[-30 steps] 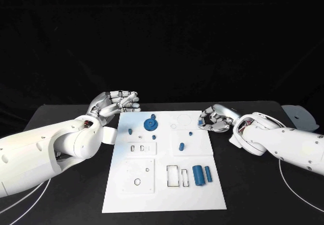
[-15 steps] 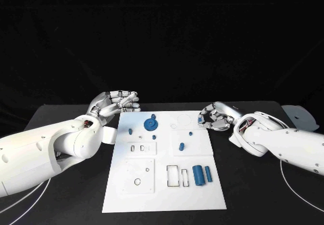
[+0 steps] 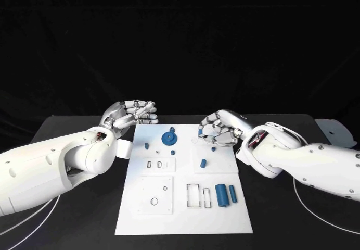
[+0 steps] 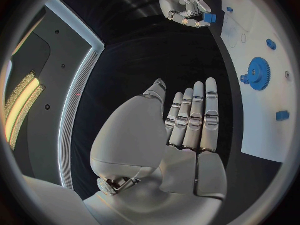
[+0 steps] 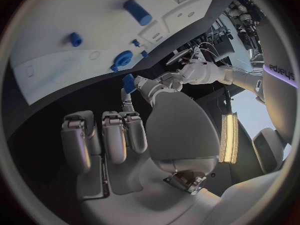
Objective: Assemble the parts on the task board
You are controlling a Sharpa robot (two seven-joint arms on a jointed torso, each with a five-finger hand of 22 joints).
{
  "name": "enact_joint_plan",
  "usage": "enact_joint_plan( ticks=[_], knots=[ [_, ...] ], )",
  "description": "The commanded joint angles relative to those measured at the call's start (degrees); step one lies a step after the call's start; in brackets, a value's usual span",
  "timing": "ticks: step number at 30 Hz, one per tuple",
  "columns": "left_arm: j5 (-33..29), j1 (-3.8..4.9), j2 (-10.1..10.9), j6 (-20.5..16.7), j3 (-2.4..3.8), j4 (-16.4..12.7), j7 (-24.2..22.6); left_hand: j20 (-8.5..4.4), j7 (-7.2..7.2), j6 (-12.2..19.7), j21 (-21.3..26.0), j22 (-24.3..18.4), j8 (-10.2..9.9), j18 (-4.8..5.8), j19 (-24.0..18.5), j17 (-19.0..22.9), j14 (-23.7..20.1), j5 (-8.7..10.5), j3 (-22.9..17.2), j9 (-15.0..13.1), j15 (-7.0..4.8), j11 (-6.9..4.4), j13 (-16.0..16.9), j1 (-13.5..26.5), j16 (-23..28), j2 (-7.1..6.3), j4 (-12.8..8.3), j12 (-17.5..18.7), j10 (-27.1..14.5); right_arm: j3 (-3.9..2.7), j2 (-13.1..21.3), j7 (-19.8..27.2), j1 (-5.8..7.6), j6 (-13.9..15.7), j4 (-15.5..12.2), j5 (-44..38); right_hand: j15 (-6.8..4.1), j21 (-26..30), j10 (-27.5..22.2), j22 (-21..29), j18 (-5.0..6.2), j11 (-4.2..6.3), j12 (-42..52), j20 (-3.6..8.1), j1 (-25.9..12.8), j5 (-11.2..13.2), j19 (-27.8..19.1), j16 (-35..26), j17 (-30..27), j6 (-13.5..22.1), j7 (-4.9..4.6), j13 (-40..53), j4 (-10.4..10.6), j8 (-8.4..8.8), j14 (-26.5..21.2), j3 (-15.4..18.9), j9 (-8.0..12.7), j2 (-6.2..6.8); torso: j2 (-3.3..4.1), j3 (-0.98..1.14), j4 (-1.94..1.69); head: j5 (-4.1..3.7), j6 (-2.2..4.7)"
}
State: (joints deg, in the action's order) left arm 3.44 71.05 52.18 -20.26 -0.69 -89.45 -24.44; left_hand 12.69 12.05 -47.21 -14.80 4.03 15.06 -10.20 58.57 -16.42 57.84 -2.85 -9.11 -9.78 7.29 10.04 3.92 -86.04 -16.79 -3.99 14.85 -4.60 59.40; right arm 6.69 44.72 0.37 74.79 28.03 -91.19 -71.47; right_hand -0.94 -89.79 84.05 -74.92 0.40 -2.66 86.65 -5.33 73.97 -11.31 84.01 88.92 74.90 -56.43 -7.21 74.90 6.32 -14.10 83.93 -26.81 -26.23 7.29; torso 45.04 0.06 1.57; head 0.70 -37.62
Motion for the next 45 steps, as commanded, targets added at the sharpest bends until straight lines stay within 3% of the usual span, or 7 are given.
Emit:
enact_joint_plan(
  ticks=[1, 12, 23, 31, 45],
  knots=[
    [0.18, 0.02, -0.39, 0.7, 0.03, 0.25, -0.32, 0.09, 1.35, 0.24, 0.2, -0.02, -0.38, -0.34, 0.36, -0.05, -0.16, -0.13, -0.32, 0.07, -0.09, 0.08, 0.0, -0.25, 0.39, 0.21, 0.13, 0.25, 0.34, 0.27, -2.49, -3.32, -0.52, -0.27, -0.94, -4.73, -0.48, -0.21, 3.38, -15.08, -0.4, 0.27, 0.11, 0.38, 0.03, -0.39, 5.99, 0.32, 12.56, -0.57, 0.33, 11.81, 0.15, -0.17, 5.52, -0.37, -0.24, -0.51, -0.11, -0.11, -0.15, 1.06, -0.45],
    [0.17, 0.03, -0.99, 0.63, 0.03, 0.89, -0.32, 0.09, 1.35, 0.24, 0.2, -0.02, -0.38, -0.34, 0.36, -0.05, -0.16, -0.13, -0.32, 0.07, -0.09, 0.08, 0.0, -0.25, 0.39, 0.21, 0.13, 0.25, 0.34, 1.39, -10.61, -5.82, -3.24, -2.55, 1.78, -9.09, -0.49, -0.21, 3.26, -15.08, -0.4, 0.28, -0.06, 0.41, -0.14, -0.44, 5.99, 0.24, 12.3, -0.36, 0.3, 11.65, 0.24, -0.08, 5.46, -0.43, -0.23, -0.63, -0.07, -0.06, -0.06, 2.95, -1.22],
    [0.17, 0.03, -1.27, 0.78, 0.03, 0.97, -0.29, 0.09, 1.31, 0.21, 0.22, -0.02, -0.38, -0.34, 0.37, -0.11, -0.17, -0.13, -0.34, 0.07, -0.09, 0.07, 0.0, -0.28, 0.42, 0.2, 0.15, 0.26, 0.4, 1.57, -14.62, -7.69, -5.89, -3.97, 4.65, -13.56, -0.47, -0.21, 3.22, -15.08, -0.4, 0.24, -0.11, 0.43, -0.52, -0.46, 5.99, 0.2, 12.15, -0.12, 0.23, 11.61, 0.41, 0.04, 5.43, -0.39, -0.22, -0.6, -0.08, -0.04, -0.09, 3.52, -1.81],
    [0.17, 0.03, -1.29, 0.87, 0.03, 0.99, -0.25, 0.09, 1.31, 0.21, 0.22, -0.02, -0.38, -0.34, 0.37, -0.11, -0.17, -0.13, -0.34, 0.07, -0.09, 0.07, 0.0, -0.28, 0.42, 0.2, 0.15, 0.26, 0.4, 1.61, -15.5, -8.34, -6.51, -5.11, 5.49, -14.94, -0.47, -0.21, 3.23, -15.08, -0.4, 0.23, -0.09, 0.43, -0.61, -0.46, 5.99, 0.2, 12.15, -0.08, 0.21, 11.63, 0.44, 0.06, 5.43, -0.36, -0.22, -0.56, -0.11, -0.07, -0.02, 3.83, -2.08],
    [0.17, 0.03, -1.16, 0.91, 0.03, 1.05, -0.22, 0.09, 1.31, 0.21, 0.22, -0.02, -0.38, -0.34, 0.37, -0.11, -0.17, -0.13, -0.34, 0.07, -0.09, 0.07, 0.0, -0.28, 0.42, 0.2, 0.15, 0.26, 0.4, 1.64, -15.53, -9.22, -6.64, -6.32, 6.02, -16.03, -0.44, -0.21, 3.19, -15.08, -0.4, 0.2, -0.15, 0.43, -0.88, -0.41, 5.99, 0.17, 12.06, 0.0, 0.18, 11.58, 0.53, 0.1, 5.41, -0.27, -0.22, -0.42, -0.1, -0.06, -0.03, 3.68, -2.15]
  ],
)
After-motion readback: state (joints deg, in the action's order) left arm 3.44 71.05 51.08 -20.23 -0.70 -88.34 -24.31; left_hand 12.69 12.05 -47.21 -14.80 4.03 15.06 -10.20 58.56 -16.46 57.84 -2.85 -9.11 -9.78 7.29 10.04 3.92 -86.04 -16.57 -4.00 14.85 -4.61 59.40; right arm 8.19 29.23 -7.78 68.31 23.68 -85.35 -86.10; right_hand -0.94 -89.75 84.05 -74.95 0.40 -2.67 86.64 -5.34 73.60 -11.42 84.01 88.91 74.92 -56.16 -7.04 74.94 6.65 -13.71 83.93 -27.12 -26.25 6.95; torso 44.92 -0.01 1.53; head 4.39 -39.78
